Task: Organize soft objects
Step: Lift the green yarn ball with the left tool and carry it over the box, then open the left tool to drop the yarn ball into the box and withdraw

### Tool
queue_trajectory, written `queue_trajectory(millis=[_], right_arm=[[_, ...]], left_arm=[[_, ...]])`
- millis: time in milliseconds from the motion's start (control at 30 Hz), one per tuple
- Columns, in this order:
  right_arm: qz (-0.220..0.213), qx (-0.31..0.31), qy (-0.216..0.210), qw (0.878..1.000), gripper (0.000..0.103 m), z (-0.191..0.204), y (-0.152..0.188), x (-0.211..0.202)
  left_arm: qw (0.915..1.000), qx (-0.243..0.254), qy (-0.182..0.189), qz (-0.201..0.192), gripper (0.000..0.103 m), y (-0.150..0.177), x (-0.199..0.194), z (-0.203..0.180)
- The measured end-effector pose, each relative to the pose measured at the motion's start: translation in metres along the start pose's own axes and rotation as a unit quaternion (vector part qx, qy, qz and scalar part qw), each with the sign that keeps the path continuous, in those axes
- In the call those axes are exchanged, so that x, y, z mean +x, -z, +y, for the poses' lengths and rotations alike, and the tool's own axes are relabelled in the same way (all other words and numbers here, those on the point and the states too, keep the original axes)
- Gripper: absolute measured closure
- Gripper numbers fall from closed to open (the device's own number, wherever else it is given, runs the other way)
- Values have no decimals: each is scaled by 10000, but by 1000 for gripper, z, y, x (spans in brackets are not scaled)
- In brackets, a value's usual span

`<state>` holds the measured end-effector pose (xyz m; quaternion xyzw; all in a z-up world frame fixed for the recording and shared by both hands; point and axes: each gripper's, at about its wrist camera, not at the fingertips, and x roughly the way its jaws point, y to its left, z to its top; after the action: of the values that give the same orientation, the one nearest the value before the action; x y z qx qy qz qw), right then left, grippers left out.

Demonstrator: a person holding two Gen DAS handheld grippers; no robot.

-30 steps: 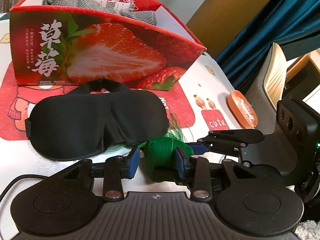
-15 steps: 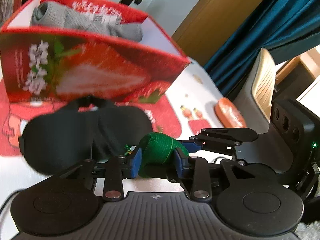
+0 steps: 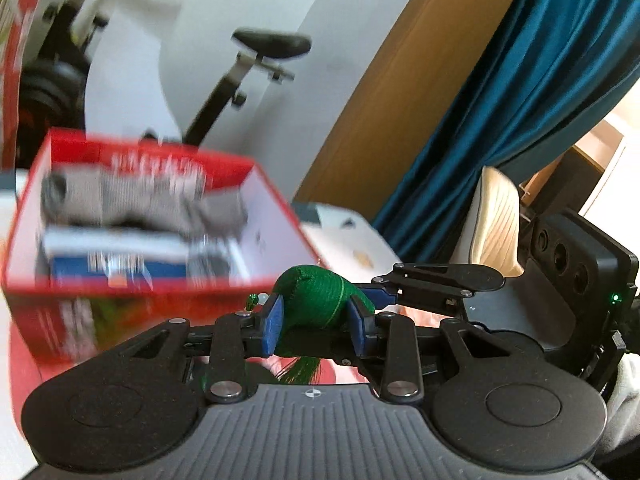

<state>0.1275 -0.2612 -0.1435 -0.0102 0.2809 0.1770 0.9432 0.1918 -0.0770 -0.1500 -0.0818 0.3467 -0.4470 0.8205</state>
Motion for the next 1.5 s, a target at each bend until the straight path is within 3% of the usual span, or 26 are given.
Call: queue_trajectory(millis=[300,567,1133,1367,1500], right_arm=[[-634,-424,279,9967,61,-25,-81,0],[-726,-526,566,9944,61,-48,-108,25],[-42,39,484,9988,61,-78,-55,106],[695,862,410,9930,60,-91,-37,128],[973,936,513,9895,59,-90,-28,134]], left_arm=[[9967,450,-142,-667,67,-74,-4,-17],[9965,301,-62,-779,67,-116,15,-3],[9982,-578,-140,5,67,-93,83,63],[9951,-855,-215,444,67,-80,105,76],[9928,-1004,-190,630,67,-72,112,81]])
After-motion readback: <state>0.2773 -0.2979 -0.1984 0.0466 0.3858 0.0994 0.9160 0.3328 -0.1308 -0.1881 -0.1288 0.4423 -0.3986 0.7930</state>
